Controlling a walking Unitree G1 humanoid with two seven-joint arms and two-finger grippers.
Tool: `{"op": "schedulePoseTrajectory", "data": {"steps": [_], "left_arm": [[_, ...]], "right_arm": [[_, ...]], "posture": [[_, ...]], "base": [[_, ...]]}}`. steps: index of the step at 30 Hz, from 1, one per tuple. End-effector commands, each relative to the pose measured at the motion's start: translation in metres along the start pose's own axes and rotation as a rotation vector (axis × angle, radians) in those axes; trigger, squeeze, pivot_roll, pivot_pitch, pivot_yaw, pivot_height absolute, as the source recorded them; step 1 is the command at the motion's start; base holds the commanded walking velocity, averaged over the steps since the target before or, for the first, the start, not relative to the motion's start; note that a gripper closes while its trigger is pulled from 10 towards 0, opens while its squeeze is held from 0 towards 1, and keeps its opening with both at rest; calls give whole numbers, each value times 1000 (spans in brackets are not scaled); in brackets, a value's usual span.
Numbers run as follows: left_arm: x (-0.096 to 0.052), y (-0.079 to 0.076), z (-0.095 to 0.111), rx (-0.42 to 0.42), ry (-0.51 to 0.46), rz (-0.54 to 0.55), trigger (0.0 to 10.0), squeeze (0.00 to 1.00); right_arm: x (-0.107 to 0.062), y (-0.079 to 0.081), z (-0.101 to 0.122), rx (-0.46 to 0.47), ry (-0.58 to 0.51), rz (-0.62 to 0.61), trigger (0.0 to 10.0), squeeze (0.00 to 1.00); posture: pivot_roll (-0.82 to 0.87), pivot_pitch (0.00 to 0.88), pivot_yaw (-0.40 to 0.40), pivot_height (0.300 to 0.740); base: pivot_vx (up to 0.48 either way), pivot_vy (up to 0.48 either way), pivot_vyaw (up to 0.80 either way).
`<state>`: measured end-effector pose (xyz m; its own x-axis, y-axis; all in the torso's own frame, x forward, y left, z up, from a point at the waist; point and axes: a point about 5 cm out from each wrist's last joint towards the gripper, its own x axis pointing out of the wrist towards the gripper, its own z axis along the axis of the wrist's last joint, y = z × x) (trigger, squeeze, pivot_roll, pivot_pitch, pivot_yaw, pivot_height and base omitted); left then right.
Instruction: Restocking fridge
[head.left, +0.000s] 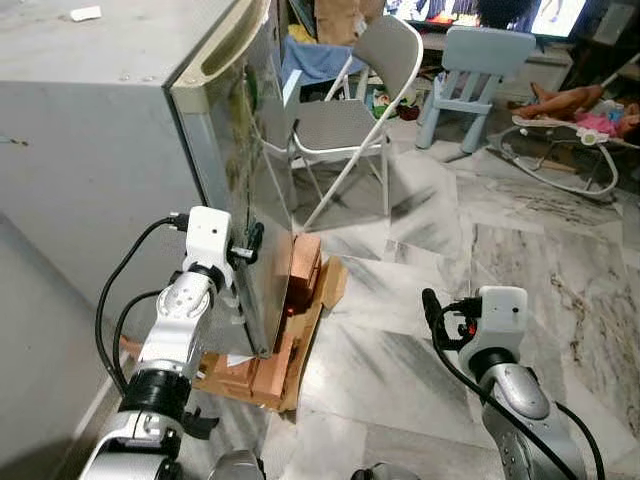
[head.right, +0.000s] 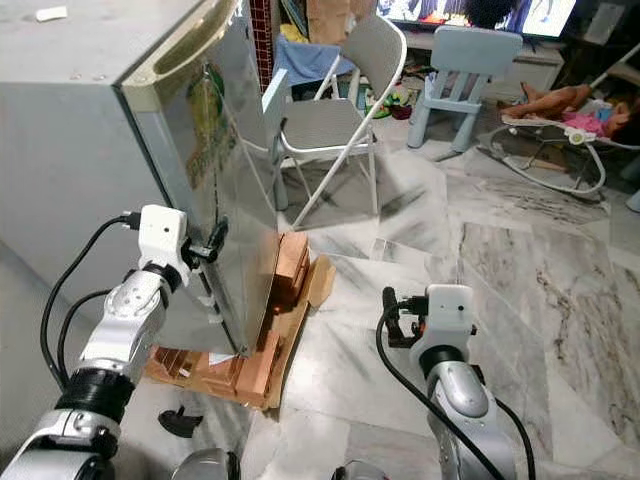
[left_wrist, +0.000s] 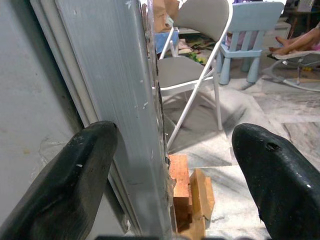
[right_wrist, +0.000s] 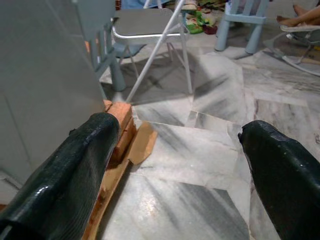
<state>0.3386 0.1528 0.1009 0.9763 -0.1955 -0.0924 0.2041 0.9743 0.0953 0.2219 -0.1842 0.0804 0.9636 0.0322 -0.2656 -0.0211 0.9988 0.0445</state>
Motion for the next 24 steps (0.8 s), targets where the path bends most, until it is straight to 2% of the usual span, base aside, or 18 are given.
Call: {"op": "schedulePoseTrajectory", "data": {"steps": [1,4,5,6,7,8,9,10,11,12,13,14,17,19,23,24], "left_arm": [[10,-1,16,27,-49,10,10000,0],[20,-22,34,26,-108,-69,10000,0],[21,-27,38,23,-122,-92,10000,0],[23,-47,48,9,-153,-196,10000,0],[23,-61,54,1,-173,-268,10000,0],[17,-99,69,-27,-216,-454,10000,0],[3,-142,87,-48,-275,-666,10000,0],[3,-142,87,-48,-275,-666,10000,0],[-10,-170,98,-58,-310,-808,10000,0],[-10,-170,98,-58,-310,-808,10000,0],[-22,-192,105,-78,-327,-918,10000,0],[-25,-199,106,-76,-333,-947,10000,0],[-17,-200,99,-41,-327,-898,10000,0],[-9,-187,92,-13,-307,-835,10000,0],[1,-147,76,9,-247,-669,10000,0],[2,-145,75,7,-243,-659,10000,0]], "right_arm": [[-5,6,4,25,-9,96,10000,0],[-16,24,-1,109,49,336,10000,0],[-19,27,-1,124,61,381,10000,0],[-24,33,-3,123,81,456,10000,0],[-26,36,-3,118,93,498,10000,0],[-30,40,-5,119,108,554,10000,0],[-29,42,-6,119,115,569,10000,0],[-29,42,-6,119,115,569,10000,0],[-27,41,-4,110,101,561,10000,0],[-27,41,-4,110,101,561,10000,0],[-25,41,-4,115,94,559,10000,0],[-24,42,-4,114,93,560,10000,0],[-21,42,-4,102,89,568,10000,0],[-21,41,-5,99,97,572,10000,0],[-23,40,-11,109,118,563,10000,0],[-24,39,-12,110,121,563,10000,0]], "posture": [[0,29,-3,740],[3,26,-5,740],[3,26,-5,740],[9,23,-8,740],[9,23,-8,740],[16,22,-10,740],[22,18,-11,740],[22,18,-11,740],[26,16,-11,740],[26,16,-11,740],[27,11,-10,740],[26,10,-8,740],[22,7,-4,740],[19,7,-1,740],[29,9,5,740],[30,9,5,740]], "base": [[0,0,0],[0,0,0],[0,0,0],[0,0,0],[0,0,0],[0,0,0],[0,0,0],[0,0,0],[0,0,0],[0,0,0],[0,0,0],[0,0,0],[0,0,0],[0,0,0],[0,0,0],[0,0,0]]}}
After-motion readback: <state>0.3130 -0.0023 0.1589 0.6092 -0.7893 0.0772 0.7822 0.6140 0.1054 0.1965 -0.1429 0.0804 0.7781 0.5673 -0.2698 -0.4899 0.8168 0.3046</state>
